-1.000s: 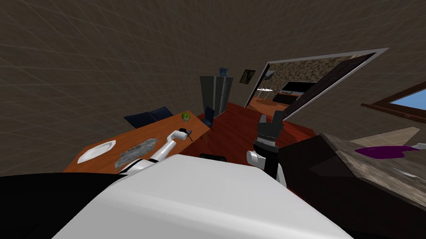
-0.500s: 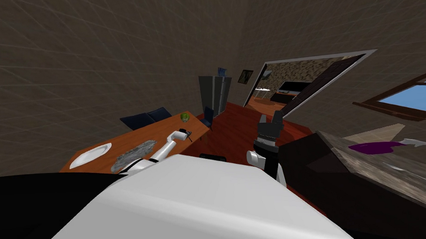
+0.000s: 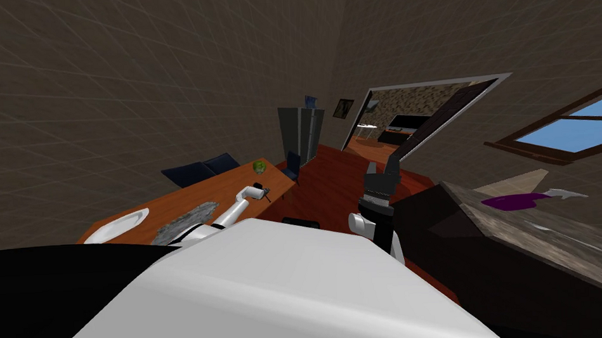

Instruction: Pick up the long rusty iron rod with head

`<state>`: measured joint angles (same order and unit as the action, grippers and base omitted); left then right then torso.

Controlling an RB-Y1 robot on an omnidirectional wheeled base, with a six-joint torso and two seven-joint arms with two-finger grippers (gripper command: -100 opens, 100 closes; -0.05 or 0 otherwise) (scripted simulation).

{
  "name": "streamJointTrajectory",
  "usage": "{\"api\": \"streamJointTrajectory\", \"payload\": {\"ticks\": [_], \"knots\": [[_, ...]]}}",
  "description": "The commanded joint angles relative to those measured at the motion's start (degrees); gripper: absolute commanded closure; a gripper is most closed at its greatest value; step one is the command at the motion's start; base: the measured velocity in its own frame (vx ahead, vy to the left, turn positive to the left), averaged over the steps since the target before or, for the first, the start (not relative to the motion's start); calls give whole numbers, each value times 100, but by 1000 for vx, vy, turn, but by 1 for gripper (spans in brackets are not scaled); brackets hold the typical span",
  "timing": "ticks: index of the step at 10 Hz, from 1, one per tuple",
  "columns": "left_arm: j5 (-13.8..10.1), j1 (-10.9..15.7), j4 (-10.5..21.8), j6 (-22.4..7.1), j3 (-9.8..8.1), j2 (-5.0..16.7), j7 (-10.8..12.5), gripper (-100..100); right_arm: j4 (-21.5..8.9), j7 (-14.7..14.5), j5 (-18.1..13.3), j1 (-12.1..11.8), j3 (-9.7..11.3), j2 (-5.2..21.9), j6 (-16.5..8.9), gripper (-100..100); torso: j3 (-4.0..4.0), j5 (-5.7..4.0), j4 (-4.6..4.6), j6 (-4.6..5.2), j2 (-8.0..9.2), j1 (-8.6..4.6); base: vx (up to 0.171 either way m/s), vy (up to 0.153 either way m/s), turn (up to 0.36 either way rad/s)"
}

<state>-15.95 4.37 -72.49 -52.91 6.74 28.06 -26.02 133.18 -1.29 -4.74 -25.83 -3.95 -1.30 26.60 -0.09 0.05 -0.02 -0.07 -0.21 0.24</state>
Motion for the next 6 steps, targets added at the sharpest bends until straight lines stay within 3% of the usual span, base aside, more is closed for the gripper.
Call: {"api": "streamJointTrajectory", "payload": {"ticks": [1,6], "knots": [[9,-30,83,-181,4,-16,-20,-100,0,0,0,0,0,0,0,0,0,0,0,0,0,0,21,42,-131],[-5,-29,284,-404,8,-33,-74,-100,0,0,0,0,0,0,0,0,1,-2,1,-1,2,-10,7,18,-47]]}}
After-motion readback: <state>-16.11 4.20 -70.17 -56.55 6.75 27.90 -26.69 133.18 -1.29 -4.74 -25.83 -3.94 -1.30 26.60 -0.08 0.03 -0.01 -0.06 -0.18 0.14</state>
